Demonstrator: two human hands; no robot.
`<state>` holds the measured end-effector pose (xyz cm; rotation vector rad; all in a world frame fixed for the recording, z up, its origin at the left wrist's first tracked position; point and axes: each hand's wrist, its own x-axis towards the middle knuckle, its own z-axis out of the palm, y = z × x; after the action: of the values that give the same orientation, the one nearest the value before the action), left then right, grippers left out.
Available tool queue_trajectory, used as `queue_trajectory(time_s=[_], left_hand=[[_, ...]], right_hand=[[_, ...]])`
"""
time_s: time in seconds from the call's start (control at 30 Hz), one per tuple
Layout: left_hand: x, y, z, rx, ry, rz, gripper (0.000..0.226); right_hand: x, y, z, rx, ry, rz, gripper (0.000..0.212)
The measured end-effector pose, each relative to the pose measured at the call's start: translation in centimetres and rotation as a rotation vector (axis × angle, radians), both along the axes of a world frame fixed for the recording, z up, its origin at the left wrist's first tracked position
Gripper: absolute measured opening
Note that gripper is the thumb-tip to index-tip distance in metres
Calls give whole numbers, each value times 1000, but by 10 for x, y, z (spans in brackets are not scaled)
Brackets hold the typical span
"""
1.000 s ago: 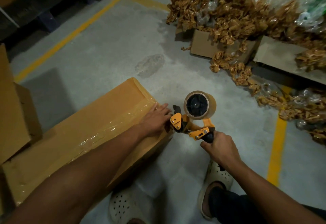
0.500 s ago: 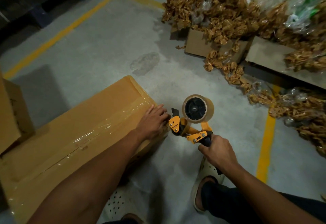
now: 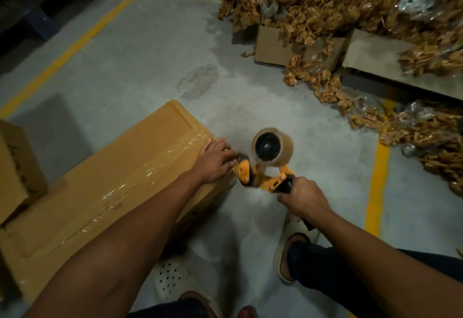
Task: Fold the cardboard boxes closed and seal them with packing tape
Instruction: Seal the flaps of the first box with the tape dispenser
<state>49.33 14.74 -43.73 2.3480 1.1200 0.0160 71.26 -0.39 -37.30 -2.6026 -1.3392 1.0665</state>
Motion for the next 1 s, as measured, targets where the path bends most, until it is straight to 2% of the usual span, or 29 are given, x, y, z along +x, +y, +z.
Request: queue_trajectory(time_s=[0.1, 0.2, 0.3, 0.4, 0.63, 0.8, 0.9, 1.0], left_hand=[[-1, 4, -2, -14, 4, 3, 31], [0, 1, -5, 2, 9, 27, 33], [6, -6, -6, 44, 28, 55, 46], [17, -15, -4, 148, 84, 97, 37], [32, -26, 1, 294, 426, -169, 29], [34, -16, 5, 307, 440, -194, 35], [33, 9, 7, 188, 363, -150, 61], [28, 37, 7, 126, 314, -107, 57]], right_hand=[[0, -36, -18, -99, 31, 32, 26], [-9, -54, -36, -98, 99, -78, 17], [-14, -35, -37, -74, 160, -196, 20], [-16, -17, -36, -14, 314, -377, 19], [-15, -4, -42, 8, 541, -584, 12], [-20, 10, -56, -9, 694, -661, 14], [-18, 35, -71, 47, 662, -681, 22], [-10, 67, -89, 139, 546, -687, 20]])
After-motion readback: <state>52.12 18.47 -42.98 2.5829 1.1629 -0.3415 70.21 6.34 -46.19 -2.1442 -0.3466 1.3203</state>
